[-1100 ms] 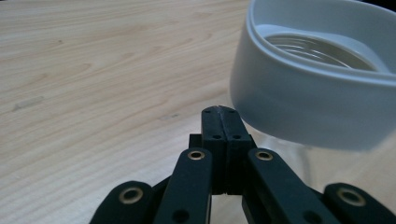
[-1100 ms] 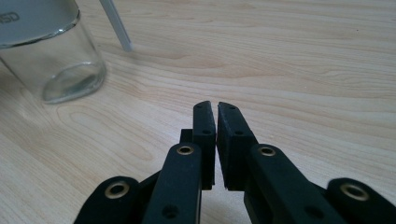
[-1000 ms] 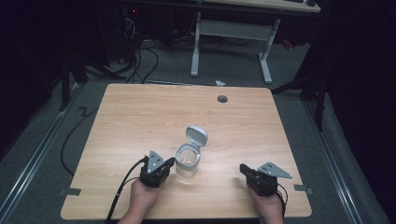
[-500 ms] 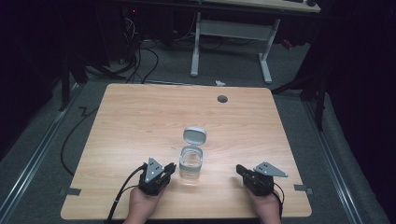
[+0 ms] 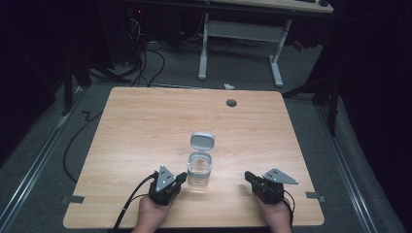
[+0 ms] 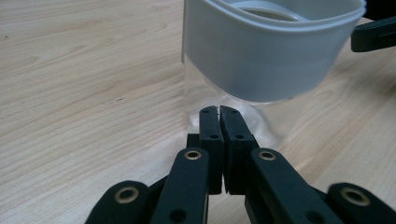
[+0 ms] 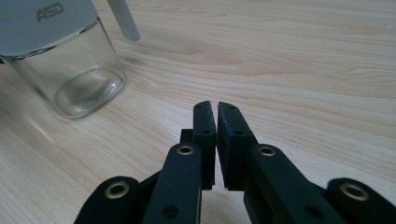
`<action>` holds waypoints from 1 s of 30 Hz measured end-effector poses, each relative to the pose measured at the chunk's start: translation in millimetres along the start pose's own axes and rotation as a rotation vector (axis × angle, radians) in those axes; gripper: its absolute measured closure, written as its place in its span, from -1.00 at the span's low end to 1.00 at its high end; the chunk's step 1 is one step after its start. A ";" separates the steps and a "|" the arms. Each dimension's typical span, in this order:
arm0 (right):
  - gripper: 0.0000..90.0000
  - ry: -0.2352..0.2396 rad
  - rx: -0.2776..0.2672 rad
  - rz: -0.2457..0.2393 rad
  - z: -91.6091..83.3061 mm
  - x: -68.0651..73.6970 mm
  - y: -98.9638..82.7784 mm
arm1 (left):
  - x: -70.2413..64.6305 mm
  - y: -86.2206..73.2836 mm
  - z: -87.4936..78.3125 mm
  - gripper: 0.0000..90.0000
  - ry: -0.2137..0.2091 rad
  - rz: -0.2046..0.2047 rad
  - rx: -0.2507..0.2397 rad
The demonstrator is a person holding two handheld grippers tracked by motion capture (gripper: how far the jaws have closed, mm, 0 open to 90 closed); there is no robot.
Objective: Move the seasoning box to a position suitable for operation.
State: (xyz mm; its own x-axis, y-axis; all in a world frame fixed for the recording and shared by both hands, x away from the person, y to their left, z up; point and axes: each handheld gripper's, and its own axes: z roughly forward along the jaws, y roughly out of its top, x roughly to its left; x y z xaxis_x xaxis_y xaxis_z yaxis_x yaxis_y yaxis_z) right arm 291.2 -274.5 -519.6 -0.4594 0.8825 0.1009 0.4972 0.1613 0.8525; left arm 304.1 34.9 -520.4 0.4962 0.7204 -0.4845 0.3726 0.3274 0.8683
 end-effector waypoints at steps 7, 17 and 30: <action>1.00 -0.024 0.006 0.003 5.6 5.4 3.8 | 4.2 -0.3 -8.5 0.96 0.013 0.015 -0.005; 1.00 -0.049 0.007 0.010 14.6 10.7 19.0 | 2.3 -2.1 2.2 1.00 -0.025 -0.002 0.025; 0.99 -0.004 -0.018 -0.027 32.8 22.8 55.0 | -7.1 -9.8 -18.9 0.99 -0.079 -0.022 0.052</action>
State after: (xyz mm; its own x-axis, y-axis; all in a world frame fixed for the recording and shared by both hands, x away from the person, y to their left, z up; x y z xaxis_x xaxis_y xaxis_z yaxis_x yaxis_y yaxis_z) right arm 332.2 -231.0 -487.2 -0.4691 0.8799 0.0757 0.4717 0.1771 0.8638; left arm 282.2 38.1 -523.5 0.5473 0.6621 -0.5119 0.4233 0.3086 0.8518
